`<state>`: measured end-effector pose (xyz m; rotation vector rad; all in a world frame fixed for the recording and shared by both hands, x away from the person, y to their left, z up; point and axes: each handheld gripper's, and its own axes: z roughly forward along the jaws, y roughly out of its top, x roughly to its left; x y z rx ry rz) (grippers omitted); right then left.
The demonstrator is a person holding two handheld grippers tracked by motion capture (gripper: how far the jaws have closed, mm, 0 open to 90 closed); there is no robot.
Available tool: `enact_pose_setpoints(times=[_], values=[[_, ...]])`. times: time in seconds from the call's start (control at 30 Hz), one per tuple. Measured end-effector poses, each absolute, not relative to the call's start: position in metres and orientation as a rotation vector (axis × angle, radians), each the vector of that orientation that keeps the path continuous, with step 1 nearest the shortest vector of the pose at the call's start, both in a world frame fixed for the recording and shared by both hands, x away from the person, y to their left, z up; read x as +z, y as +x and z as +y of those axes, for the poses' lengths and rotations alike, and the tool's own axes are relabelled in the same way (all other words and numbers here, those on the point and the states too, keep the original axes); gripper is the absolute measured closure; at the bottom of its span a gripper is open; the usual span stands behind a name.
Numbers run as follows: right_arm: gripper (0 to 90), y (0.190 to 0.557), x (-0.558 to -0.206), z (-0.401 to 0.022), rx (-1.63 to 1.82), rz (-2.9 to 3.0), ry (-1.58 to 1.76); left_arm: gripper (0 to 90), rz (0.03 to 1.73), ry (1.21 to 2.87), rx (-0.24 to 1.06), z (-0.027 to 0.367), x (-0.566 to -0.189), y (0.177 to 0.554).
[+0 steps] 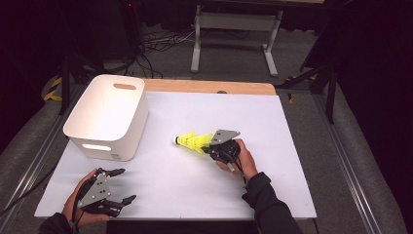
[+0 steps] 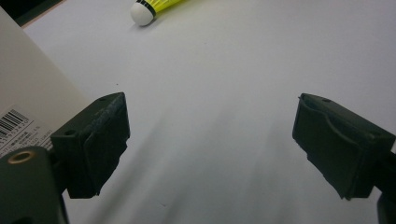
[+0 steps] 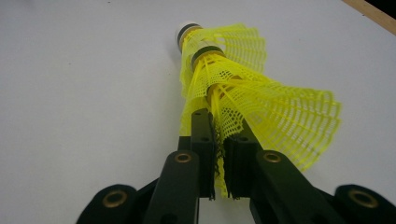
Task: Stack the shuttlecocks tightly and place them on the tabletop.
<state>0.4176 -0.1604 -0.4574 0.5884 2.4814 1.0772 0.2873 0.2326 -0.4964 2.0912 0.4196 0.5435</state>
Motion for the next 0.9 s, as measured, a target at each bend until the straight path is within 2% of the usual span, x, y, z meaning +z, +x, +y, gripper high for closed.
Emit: enact_pose_setpoints(times=[0.1, 0.23, 0.3, 0.47, 0.57, 0.6, 0.63, 0.67, 0.7, 0.8, 0.9], values=[[79.2, 0.419, -0.460, -0.157, 1.069, 2.489, 0.589, 11.9, 0.417, 2.091, 0.543, 0.232, -0.496, 0.287], [63.8, 0.419, -0.461, -0.158, 1.056, 2.497, 0.618, 11.9, 0.415, 2.091, 0.546, 0.232, -0.496, 0.287], [59.3, 0.418, -0.459, -0.161, 1.068, 2.504, 0.642, 11.9, 0.415, 2.090, 0.544, 0.232, -0.496, 0.286], [55.4, 0.412, -0.452, -0.173, 1.130, 2.507, 0.676, 11.9, 0.412, 2.090, 0.548, 0.233, -0.496, 0.286], [60.2, 0.407, -0.449, -0.180, 1.138, 2.516, 0.684, 12.0, 0.414, 2.091, 0.548, 0.232, -0.496, 0.286], [65.0, 0.405, -0.449, -0.181, 1.130, 2.515, 0.684, 12.0, 0.412, 2.092, 0.547, 0.232, -0.496, 0.286], [75.9, 0.405, -0.449, -0.183, 1.131, 2.511, 0.696, 12.0, 0.412, 2.095, 0.547, 0.232, -0.496, 0.286], [75.9, 0.405, -0.449, -0.183, 1.131, 2.511, 0.696, 12.0, 0.412, 2.095, 0.547, 0.232, -0.496, 0.286], [83.4, 0.407, -0.451, -0.181, 1.121, 2.501, 0.698, 12.0, 0.410, 2.099, 0.546, 0.231, -0.496, 0.287], [88.2, 0.409, -0.454, -0.177, 1.099, 2.503, 0.690, 12.1, 0.410, 2.100, 0.542, 0.231, -0.496, 0.287], [89.3, 0.411, -0.455, -0.174, 1.102, 2.499, 0.678, 12.1, 0.410, 2.100, 0.540, 0.231, -0.497, 0.287]])
